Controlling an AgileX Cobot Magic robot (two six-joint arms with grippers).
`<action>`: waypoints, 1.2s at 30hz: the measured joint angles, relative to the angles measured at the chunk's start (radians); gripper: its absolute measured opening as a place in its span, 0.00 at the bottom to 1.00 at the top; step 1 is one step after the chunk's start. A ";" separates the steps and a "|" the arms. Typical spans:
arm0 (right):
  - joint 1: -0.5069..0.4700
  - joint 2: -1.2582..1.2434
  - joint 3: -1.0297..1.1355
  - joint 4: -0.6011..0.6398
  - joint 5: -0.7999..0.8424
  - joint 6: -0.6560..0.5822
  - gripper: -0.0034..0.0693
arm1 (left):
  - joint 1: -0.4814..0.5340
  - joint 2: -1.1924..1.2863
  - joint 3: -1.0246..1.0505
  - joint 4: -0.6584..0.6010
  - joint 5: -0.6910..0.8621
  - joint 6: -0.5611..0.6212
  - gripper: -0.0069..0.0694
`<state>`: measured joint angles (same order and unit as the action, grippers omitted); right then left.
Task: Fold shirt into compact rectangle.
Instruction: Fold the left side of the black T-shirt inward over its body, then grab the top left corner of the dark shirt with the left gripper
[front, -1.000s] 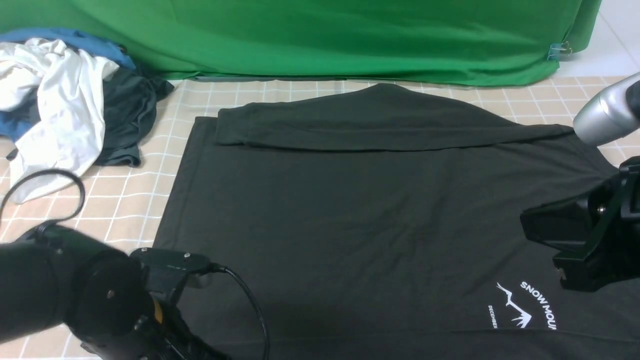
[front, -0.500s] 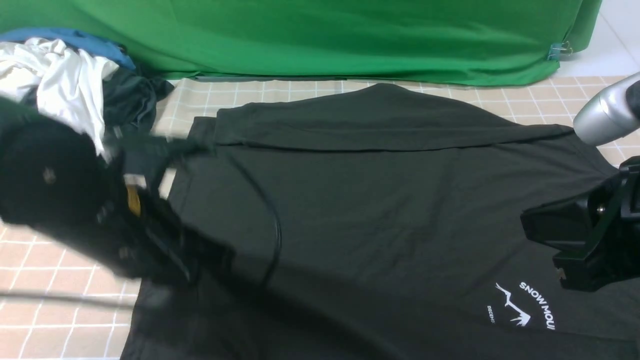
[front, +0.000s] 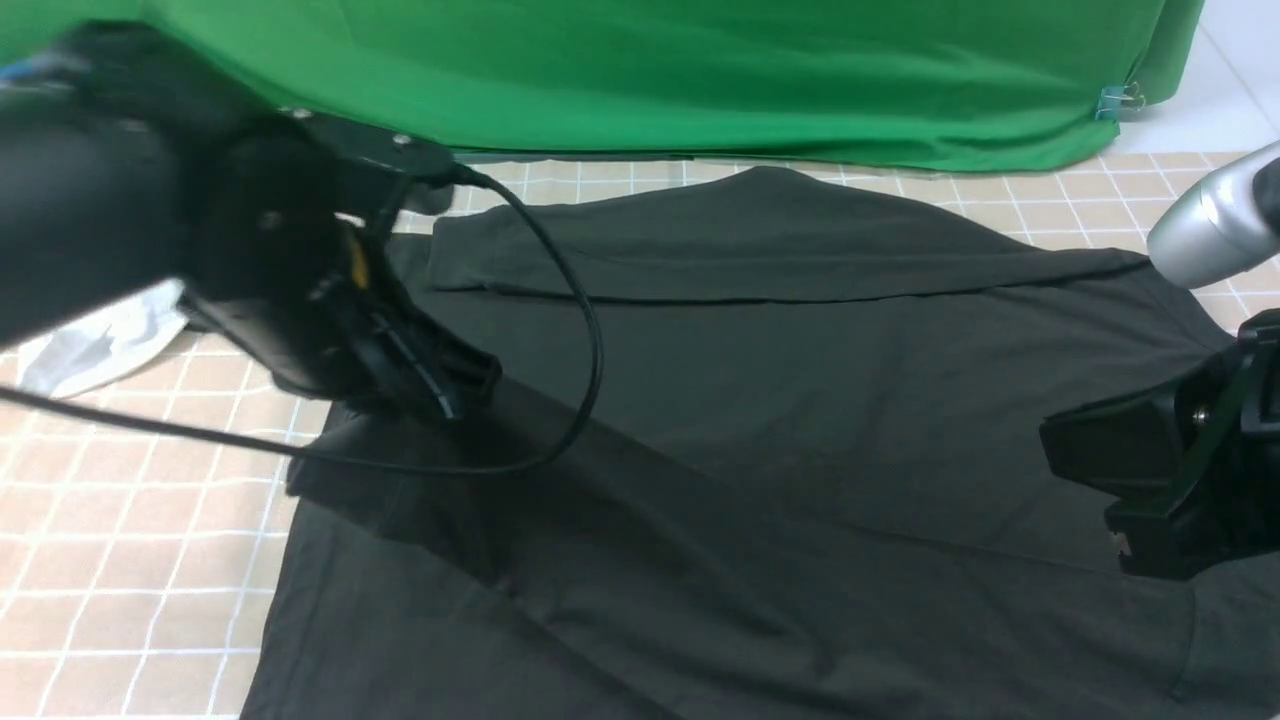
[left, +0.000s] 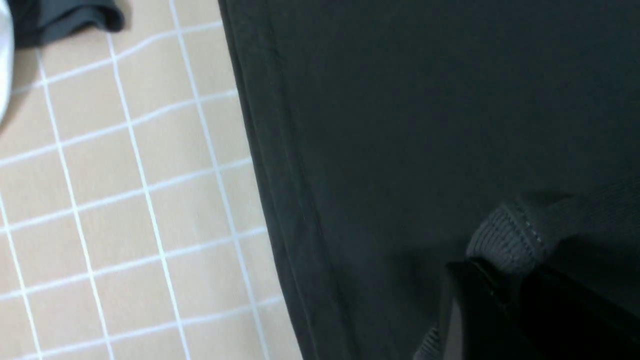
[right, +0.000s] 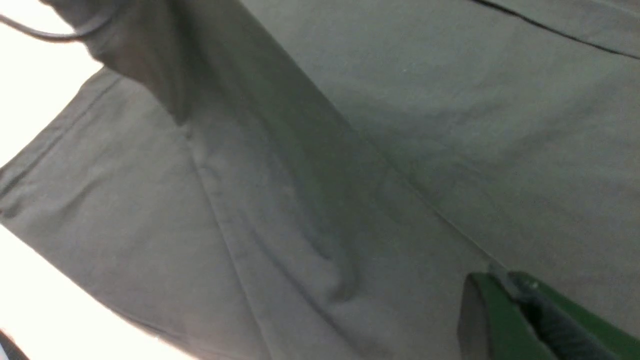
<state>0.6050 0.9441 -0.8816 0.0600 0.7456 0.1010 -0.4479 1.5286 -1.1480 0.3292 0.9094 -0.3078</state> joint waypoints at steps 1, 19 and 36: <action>0.000 0.000 0.000 0.000 0.001 0.000 0.14 | 0.000 0.021 -0.006 0.016 -0.004 -0.003 0.20; 0.000 0.000 0.000 0.000 0.008 0.000 0.17 | 0.000 0.197 -0.022 0.227 -0.116 -0.113 0.20; 0.000 0.000 0.000 0.000 0.016 0.000 0.17 | 0.145 0.200 -0.024 0.249 -0.150 -0.271 0.53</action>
<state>0.6050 0.9441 -0.8816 0.0600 0.7613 0.1010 -0.3029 1.7286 -1.1720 0.5784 0.7597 -0.5786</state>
